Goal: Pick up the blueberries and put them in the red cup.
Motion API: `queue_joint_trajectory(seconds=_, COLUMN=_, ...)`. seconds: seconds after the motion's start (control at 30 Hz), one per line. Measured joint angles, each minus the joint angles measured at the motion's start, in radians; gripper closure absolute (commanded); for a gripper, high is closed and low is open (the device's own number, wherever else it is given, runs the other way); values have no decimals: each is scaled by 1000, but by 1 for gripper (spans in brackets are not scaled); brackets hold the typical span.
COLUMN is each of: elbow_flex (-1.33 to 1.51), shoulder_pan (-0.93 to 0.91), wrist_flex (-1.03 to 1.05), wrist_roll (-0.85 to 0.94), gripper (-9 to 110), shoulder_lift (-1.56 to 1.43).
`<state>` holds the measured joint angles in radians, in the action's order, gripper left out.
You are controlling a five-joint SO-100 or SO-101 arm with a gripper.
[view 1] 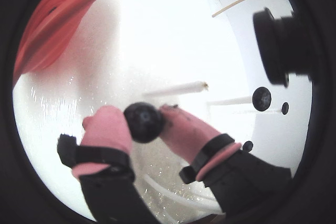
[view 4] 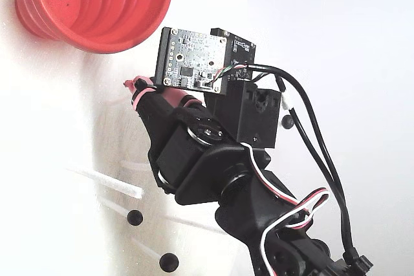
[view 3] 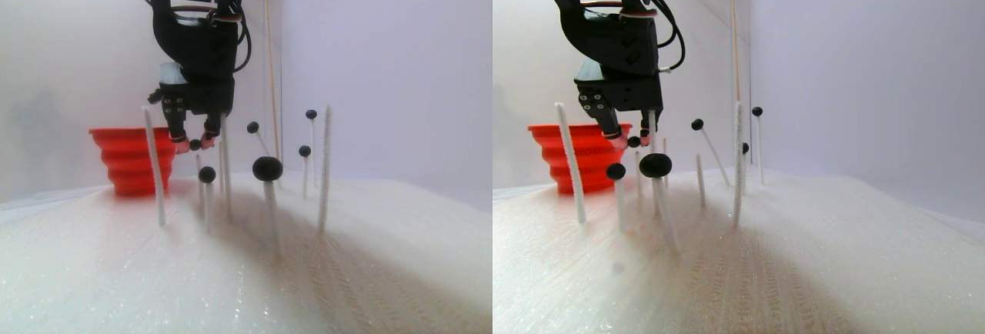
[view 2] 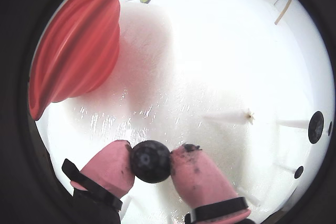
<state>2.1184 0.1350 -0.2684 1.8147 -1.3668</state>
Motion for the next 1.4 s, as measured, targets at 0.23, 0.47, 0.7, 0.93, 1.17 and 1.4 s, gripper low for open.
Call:
queue_joint_trajectory(seconds=0.23, elbow_flex=34, shoulder_pan=0, wrist_flex=26, wrist_roll=-2, gripper=90, shoulder_lift=-64)
queue_joint_trajectory(seconds=0.47, elbow_flex=67, shoulder_pan=0, wrist_flex=57, wrist_roll=-2, gripper=90, shoulder_lift=-127)
queue_joint_trajectory(seconds=0.7, elbow_flex=91, shoulder_pan=21, wrist_flex=84, wrist_roll=-2, gripper=90, shoulder_lift=-193)
queue_joint_trajectory(seconds=0.93, elbow_flex=106, shoulder_pan=41, wrist_flex=112, wrist_roll=-2, gripper=90, shoulder_lift=-250)
queue_joint_trajectory(seconds=1.17, elbow_flex=106, shoulder_pan=81, wrist_flex=121, wrist_roll=-20, gripper=90, shoulder_lift=-295)
queue_joint_trajectory(seconds=1.4, elbow_flex=106, shoulder_pan=127, wrist_flex=121, wrist_roll=-35, gripper=90, shoulder_lift=-313)
